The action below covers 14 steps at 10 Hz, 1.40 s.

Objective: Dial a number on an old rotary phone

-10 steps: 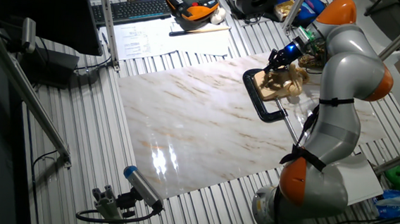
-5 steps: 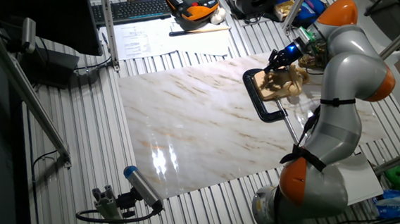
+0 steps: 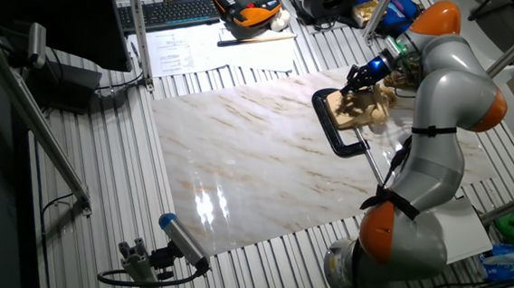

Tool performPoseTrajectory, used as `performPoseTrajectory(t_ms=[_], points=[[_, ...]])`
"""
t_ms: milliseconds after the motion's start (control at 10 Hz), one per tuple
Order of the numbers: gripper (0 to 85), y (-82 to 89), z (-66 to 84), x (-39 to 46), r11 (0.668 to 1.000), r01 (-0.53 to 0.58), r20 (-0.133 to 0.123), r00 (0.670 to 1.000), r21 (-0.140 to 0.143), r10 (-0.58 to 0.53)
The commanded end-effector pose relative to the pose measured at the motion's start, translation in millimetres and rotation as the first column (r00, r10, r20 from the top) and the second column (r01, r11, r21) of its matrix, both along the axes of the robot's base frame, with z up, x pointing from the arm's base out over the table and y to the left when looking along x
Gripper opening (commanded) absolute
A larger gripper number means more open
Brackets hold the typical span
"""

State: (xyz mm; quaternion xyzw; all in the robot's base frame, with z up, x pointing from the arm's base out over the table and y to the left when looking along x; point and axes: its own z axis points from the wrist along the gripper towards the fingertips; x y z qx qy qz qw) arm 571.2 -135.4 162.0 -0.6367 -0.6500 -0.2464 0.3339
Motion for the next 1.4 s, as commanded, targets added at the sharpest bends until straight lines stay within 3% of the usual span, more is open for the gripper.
performPoseTrajectory(t_ms=[0,900,1200,1300], points=[[0.0,-0.8,-0.6,-0.2,1.000,-0.002,0.002,1.000,0.008,0.002],[0.0,-4.0,2.9,-9.0,1.000,0.001,0.015,1.000,0.021,-0.002],[0.0,-7.6,2.1,-11.0,0.999,0.001,0.023,1.000,0.042,-0.002],[0.0,-9.0,1.0,-13.6,0.999,-0.007,0.036,0.999,0.050,0.005]])
